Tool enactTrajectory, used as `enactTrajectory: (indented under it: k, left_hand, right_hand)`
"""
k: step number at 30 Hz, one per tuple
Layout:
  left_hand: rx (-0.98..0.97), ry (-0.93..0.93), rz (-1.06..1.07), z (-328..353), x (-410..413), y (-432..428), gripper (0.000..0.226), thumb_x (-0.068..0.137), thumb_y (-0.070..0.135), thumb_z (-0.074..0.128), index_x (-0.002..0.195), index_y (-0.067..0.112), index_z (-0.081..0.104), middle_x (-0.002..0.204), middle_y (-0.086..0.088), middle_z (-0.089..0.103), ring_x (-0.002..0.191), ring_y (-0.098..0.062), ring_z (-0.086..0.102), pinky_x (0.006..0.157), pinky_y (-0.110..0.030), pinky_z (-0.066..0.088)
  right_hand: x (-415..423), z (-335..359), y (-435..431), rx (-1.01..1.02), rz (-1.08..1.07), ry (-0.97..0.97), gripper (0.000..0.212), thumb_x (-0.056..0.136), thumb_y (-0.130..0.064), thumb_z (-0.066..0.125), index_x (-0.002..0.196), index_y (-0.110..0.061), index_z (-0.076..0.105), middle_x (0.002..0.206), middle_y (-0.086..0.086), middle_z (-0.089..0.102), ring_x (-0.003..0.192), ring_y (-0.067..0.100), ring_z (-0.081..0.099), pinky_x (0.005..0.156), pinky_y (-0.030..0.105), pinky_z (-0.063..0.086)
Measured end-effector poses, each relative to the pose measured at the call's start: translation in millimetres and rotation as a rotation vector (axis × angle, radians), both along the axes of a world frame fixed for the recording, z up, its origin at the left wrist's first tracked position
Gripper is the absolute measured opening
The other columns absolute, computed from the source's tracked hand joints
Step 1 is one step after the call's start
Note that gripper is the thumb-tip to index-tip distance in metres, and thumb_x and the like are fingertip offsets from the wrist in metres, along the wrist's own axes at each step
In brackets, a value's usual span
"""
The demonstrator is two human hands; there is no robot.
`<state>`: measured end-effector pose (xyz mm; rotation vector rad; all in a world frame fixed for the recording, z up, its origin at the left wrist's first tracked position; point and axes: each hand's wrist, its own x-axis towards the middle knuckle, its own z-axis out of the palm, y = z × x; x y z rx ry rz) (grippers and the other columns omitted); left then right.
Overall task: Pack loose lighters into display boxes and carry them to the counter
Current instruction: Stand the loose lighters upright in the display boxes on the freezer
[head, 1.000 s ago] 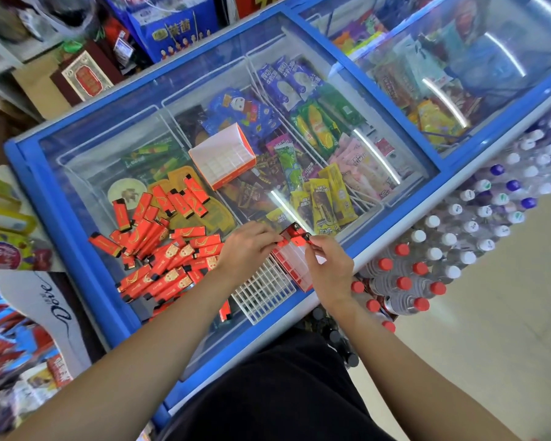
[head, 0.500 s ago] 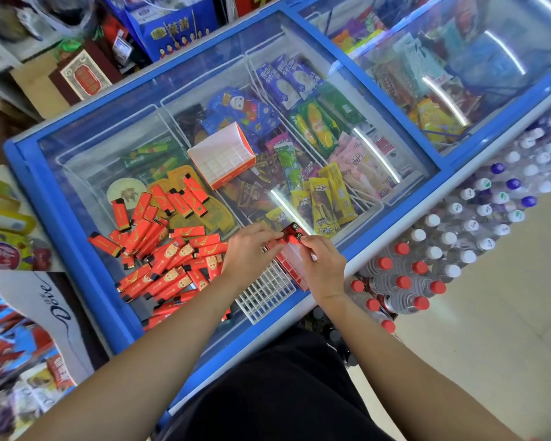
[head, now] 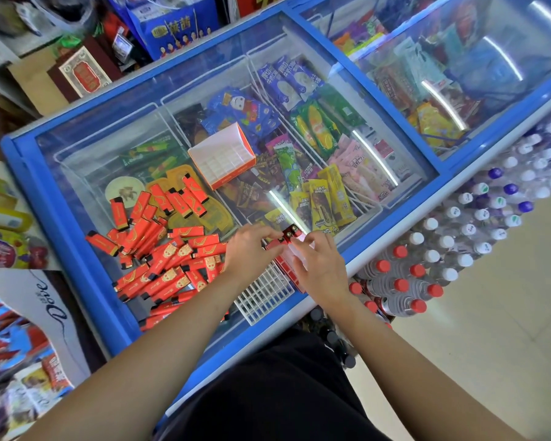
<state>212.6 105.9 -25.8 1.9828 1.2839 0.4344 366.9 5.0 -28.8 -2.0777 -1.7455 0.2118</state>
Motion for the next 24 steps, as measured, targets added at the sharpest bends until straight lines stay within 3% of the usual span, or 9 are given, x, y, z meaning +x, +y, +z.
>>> enactTrajectory:
  k: [4, 7, 10, 13, 17, 21, 24]
  left_hand:
    - [0.005, 0.053, -0.005, 4, 4, -1, 0.024, 0.082, 0.043, 0.080, 0.103, 0.034, 0.077, 0.106, 0.013, 0.073, 0.104, -0.009, 0.060, 0.092, -0.038, 0.052]
    - [0.000, 0.068, -0.073, 9, 5, 1, 0.025, 0.088, 0.039, 0.076, 0.112, 0.035, 0.075, 0.112, 0.012, 0.073, 0.110, -0.011, 0.061, 0.095, -0.039, 0.052]
    - [0.006, 0.030, -0.122, 18, -5, 2, 0.032, 0.092, 0.035, 0.073, 0.123, 0.036, 0.070, 0.110, 0.015, 0.072, 0.099, -0.006, 0.062, 0.087, -0.033, 0.054]
    - [0.048, -0.030, -0.076, 28, -30, -1, 0.034, 0.091, 0.025, 0.073, 0.124, 0.027, 0.071, 0.105, 0.015, 0.073, 0.093, -0.004, 0.066, 0.084, -0.029, 0.056]
    - [0.073, -0.060, 0.098, 40, -89, -17, 0.027, 0.089, 0.010, 0.074, 0.113, 0.021, 0.077, 0.104, 0.013, 0.073, 0.095, 0.004, 0.064, 0.084, -0.017, 0.053]
    - [0.059, 0.077, 0.264, 38, -150, -43, 0.026, 0.088, 0.010, 0.075, 0.111, 0.020, 0.076, 0.107, 0.013, 0.071, 0.101, -0.010, 0.066, 0.085, -0.030, 0.054]
    - [0.064, 0.252, 0.285, 19, -181, -66, 0.028, 0.088, 0.029, 0.073, 0.114, 0.022, 0.074, 0.113, 0.007, 0.070, 0.109, -0.022, 0.063, 0.087, -0.036, 0.052]
  right_hand:
    - [7, 6, -10, -0.108, 0.087, -0.119, 0.049, 0.085, -0.023, 0.065, 0.134, -0.021, 0.058, 0.144, -0.001, 0.050, 0.121, 0.027, 0.042, 0.094, 0.043, 0.042]
    - [11, 3, -20, -0.215, 0.162, -0.115, 0.066, 0.088, -0.024, 0.061, 0.150, -0.020, 0.041, 0.160, -0.007, 0.032, 0.130, 0.026, 0.038, 0.100, 0.044, 0.039]
    - [12, 1, -22, -0.313, 0.163, -0.116, 0.078, 0.087, -0.026, 0.064, 0.156, -0.023, 0.027, 0.165, -0.007, 0.019, 0.130, 0.029, 0.041, 0.101, 0.046, 0.040]
    - [9, 3, -21, -0.324, 0.122, -0.118, 0.074, 0.088, -0.027, 0.063, 0.154, -0.024, 0.030, 0.165, -0.005, 0.021, 0.133, 0.030, 0.039, 0.103, 0.049, 0.038]
    - [-6, 7, -20, -0.263, -0.001, -0.085, 0.062, 0.087, -0.028, 0.067, 0.145, -0.021, 0.045, 0.157, -0.002, 0.038, 0.137, 0.034, 0.034, 0.106, 0.056, 0.035]
    - [-26, 17, -10, -0.138, -0.046, 0.040, 0.045, 0.086, -0.028, 0.061, 0.130, -0.023, 0.055, 0.141, -0.002, 0.050, 0.128, 0.032, 0.040, 0.100, 0.052, 0.036]
    - [-40, 27, 6, 0.006, 0.034, 0.139, 0.029, 0.089, -0.029, 0.056, 0.114, -0.020, 0.068, 0.124, -0.003, 0.060, 0.115, 0.026, 0.049, 0.095, 0.041, 0.037]
